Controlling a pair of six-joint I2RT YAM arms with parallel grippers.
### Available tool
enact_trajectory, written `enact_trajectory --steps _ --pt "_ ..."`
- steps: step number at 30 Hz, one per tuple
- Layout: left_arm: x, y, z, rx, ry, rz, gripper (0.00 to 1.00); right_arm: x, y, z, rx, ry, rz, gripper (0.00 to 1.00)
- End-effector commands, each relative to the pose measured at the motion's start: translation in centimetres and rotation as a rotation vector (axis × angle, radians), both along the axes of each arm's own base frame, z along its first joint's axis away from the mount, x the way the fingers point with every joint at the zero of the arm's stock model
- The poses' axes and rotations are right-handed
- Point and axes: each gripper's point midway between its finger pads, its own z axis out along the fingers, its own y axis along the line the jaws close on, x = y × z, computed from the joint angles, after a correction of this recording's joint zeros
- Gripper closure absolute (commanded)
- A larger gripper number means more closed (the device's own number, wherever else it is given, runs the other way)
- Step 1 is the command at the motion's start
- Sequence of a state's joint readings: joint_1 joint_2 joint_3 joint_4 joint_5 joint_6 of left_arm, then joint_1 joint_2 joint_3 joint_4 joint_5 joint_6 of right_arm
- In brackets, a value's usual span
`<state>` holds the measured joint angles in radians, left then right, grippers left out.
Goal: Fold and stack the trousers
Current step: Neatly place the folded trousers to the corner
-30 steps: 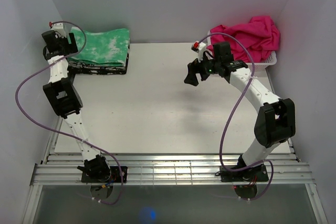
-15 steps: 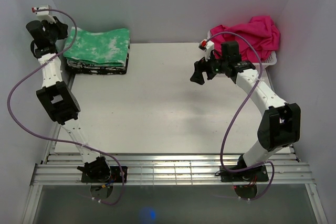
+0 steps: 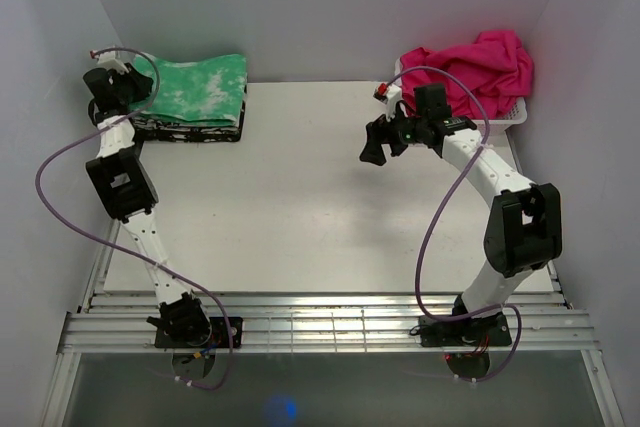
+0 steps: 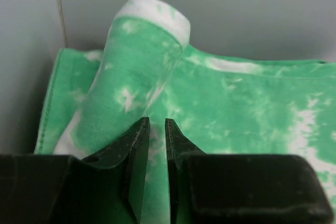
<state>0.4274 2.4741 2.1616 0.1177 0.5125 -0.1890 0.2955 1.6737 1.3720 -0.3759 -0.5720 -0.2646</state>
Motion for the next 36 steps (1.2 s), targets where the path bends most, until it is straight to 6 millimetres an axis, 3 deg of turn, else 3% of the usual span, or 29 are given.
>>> enact_trajectory --steps 1,4,5,7,10,14,15,17,19,21,22,24,25,26,27,28,29,30,31,33,34,36 --pt "1.1 2.0 1.8 0.029 -0.069 0.089 0.70 0.4 0.2 -0.3 0.012 0.014 -0.003 0.09" --pt "1.6 4.1 0.4 0.056 -0.074 0.189 0.64 0.5 0.0 -0.8 -0.005 0.028 -0.007 0.09" --pt "1.7 4.7 -1.1 0.057 -0.057 0.212 0.57 0.6 -0.2 -1.0 -0.017 0.026 -0.010 0.09" --pt "1.9 5.6 -1.9 0.083 -0.051 0.248 0.49 0.7 -0.4 -1.1 -0.029 0.023 -0.011 0.10" --pt "1.6 5.9 -3.1 0.108 -0.026 0.251 0.38 0.7 -0.4 -0.8 -0.035 0.012 -0.005 0.10" --pt "0.9 3.1 -0.2 0.108 -0.066 0.111 0.30 1.1 -0.8 0.3 -0.054 -0.034 -0.022 0.10" --pt "0.5 2.3 2.4 0.112 -0.100 0.086 0.30 1.2 -1.0 0.6 -0.058 -0.045 -0.028 0.10" --pt "-0.3 1.2 3.9 0.090 -0.104 0.048 0.16 1.3 -1.4 1.7 -0.070 -0.082 -0.044 0.10" --pt "-1.8 -0.7 7.8 0.093 -0.121 -0.011 0.03 1.5 -2.2 2.5 -0.073 -0.110 -0.073 0.10" --pt "-3.0 -2.5 8.7 0.107 -0.061 -0.046 0.02 1.6 -3.8 3.7 -0.085 -0.144 -0.133 0.10" --pt "-4.1 -3.5 11.5 0.139 -0.077 -0.060 0.02 1.4 -4.6 4.9 -0.078 -0.171 -0.161 0.10" --pt "-5.3 -6.1 12.8 0.211 -0.046 -0.132 0.02 1.3 -6.7 5.2 -0.058 -0.155 -0.223 0.10" --pt "-6.5 -7.6 11.6 0.203 0.043 -0.177 0.02 1.2 -7.4 5.5 -0.045 -0.151 -0.242 0.10" --pt "-7.5 -8.8 12.5 0.232 0.065 -0.201 0.02 0.6 -8.1 6.3 -0.014 -0.149 -0.257 0.10" --pt "-8.0 -10.8 12.7 0.287 0.085 -0.243 0.02 0.5 -9.6 5.8 -0.009 -0.127 -0.297 0.10" --pt "-9.4 -11.8 11.0 0.276 0.184 -0.252 0.02 0.3 -10.2 5.9 -0.007 -0.118 -0.317 0.10" --pt "-10.6 -12.9 11.9 0.289 0.198 -0.256 0.02 -0.2 -10.8 6.2 -0.008 -0.121 -0.330 0.10" --pt "-11.4 -14.7 11.5 0.284 0.226 -0.287 0.02 -0.9 -11.5 5.5 -0.035 -0.100 -0.325 0.10" --pt "-13.3 -16.1 9.2 0.238 0.317 -0.331 0.02 -1.5 -11.8 5.4 -0.049 -0.101 -0.321 0.10" --pt "-16.0 -19.4 9.3 0.174 0.355 -0.417 0.02 -2.5 -12.6 4.6 -0.093 -0.099 -0.330 0.10" --pt "-18.1 -20.6 7.0 0.104 0.440 -0.459 0.02 -3.4 -12.7 3.5 -0.109 -0.081 -0.325 0.10" --pt "-20.9 -23.1 7.5 0.043 0.453 -0.526 0.02 -4.6 -13.2 3.4 -0.132 -0.087 -0.326 0.10"
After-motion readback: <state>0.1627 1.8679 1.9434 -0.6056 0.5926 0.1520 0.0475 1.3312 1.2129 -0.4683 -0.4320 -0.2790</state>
